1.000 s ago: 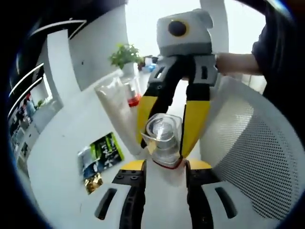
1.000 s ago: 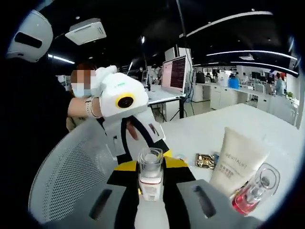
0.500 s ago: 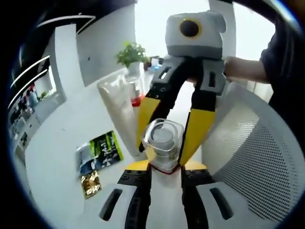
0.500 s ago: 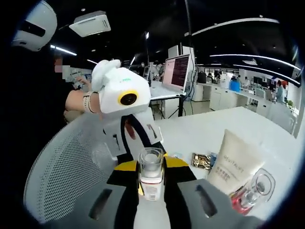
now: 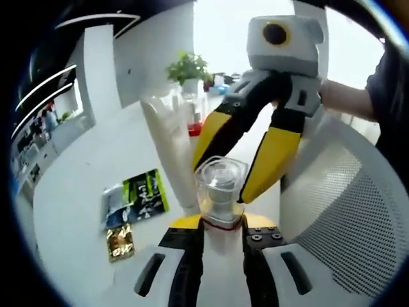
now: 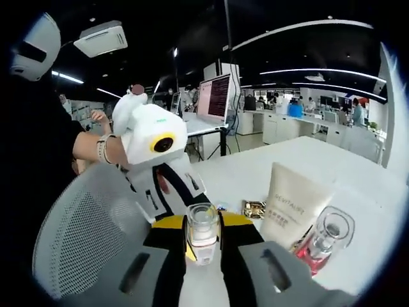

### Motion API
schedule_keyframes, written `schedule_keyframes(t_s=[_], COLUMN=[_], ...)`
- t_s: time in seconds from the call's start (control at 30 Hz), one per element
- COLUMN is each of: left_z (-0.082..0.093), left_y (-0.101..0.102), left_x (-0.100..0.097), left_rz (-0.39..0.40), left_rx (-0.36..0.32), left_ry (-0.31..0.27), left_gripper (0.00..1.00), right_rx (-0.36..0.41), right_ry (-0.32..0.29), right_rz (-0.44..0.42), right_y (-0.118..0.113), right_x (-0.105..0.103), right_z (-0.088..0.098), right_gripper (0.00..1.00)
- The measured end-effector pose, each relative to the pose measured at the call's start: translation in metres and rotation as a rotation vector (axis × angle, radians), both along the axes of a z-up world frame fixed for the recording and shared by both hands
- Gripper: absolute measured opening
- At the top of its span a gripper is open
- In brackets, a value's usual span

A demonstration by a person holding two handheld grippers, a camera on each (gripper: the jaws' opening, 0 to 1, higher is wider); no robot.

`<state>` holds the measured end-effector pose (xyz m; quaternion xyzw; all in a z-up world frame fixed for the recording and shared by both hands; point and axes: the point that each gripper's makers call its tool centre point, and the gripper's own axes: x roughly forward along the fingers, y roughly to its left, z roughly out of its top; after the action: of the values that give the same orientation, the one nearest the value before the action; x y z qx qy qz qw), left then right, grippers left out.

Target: Arrange the skincare products in the storage area until every visible bottle or jar stands upright without overlapping.

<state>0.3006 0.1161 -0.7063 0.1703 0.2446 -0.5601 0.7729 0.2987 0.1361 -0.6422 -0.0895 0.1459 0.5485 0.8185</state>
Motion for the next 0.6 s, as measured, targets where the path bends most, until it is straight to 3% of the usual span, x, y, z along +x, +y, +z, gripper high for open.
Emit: schedule_keyframes(t_s=[0.1,0.2,0.23,0.3,0.37,0.6], left_z=[-0.005,-0.011,-0.012,-0.013,-0.015,-0.021], left_y=[0.0,0.002,0.002,0.001,0.0,-0.006], left_x=[0.004,0.007,0.007,0.009,0.011,0.017], left_rz=[0.02,0.051,0.055,0.081,0.096,0.096], left_rx=[-0.003,-0.004,-0.012,-0.036,-0.041,-0.022], left_ry=[0.012,0.028,0.031,0.036,0.031,0.019], left_gripper=[0.18,0.18,0.18,0.18,0.18,0.18], right_rx=[0.011,0.057,0.061,0.045,0.033,0.04], right_ry=[-0.011,-0.004,-0.005,-0.001,-0.012,0.057], right_rz=[-0.02,-0.054,-0.061,-0.082,-0.091,-0.165], right_y=[-0.004,-0.011,-0.013,-0.022,-0.031,-0.058], right_x=[0.002,0.003,0.003,0.002,0.001,-0.007], right_z=[0.005,0.015,0.016,0.016,0.017,0.011], right_gripper=[0.18,0.11,0.15,0.17,0.12,0.08])
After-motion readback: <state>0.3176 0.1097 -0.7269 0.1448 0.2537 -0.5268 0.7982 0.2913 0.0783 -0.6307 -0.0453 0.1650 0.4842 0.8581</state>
